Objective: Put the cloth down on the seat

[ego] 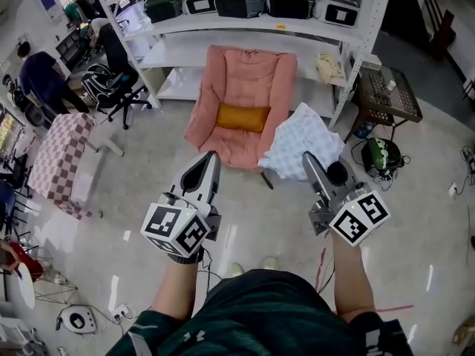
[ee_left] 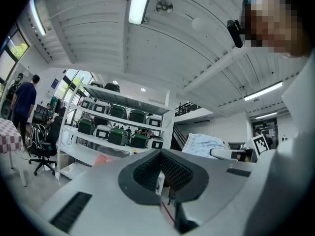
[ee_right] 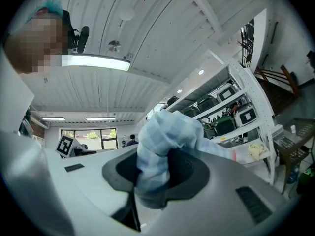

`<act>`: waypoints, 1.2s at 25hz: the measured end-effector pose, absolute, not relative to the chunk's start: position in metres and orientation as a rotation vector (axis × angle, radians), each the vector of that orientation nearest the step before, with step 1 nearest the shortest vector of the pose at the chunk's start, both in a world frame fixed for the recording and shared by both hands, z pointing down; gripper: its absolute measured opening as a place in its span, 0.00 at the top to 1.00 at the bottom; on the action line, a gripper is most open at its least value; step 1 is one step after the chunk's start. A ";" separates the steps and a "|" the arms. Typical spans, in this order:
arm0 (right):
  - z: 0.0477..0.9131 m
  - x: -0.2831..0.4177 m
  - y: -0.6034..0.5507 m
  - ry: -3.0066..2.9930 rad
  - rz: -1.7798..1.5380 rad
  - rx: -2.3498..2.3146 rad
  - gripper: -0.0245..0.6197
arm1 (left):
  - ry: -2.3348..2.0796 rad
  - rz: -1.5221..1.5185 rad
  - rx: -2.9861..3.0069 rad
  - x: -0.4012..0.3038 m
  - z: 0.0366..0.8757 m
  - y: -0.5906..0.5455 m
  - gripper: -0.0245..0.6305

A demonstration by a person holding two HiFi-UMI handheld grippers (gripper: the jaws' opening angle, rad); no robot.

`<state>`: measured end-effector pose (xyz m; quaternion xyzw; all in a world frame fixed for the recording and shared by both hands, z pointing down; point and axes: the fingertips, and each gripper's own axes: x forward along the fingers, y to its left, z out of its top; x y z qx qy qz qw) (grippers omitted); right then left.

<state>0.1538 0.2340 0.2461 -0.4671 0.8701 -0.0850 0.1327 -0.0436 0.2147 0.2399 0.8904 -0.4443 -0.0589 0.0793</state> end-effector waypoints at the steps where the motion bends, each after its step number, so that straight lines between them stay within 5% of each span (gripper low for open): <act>1: 0.247 0.156 0.233 2.525 -0.247 -1.352 0.79 | -1.334 -0.176 2.663 -0.041 0.241 0.214 0.95; 30: 0.277 0.172 0.105 2.558 -0.296 -1.377 0.79 | -1.448 -0.162 2.636 -0.054 0.264 0.076 0.95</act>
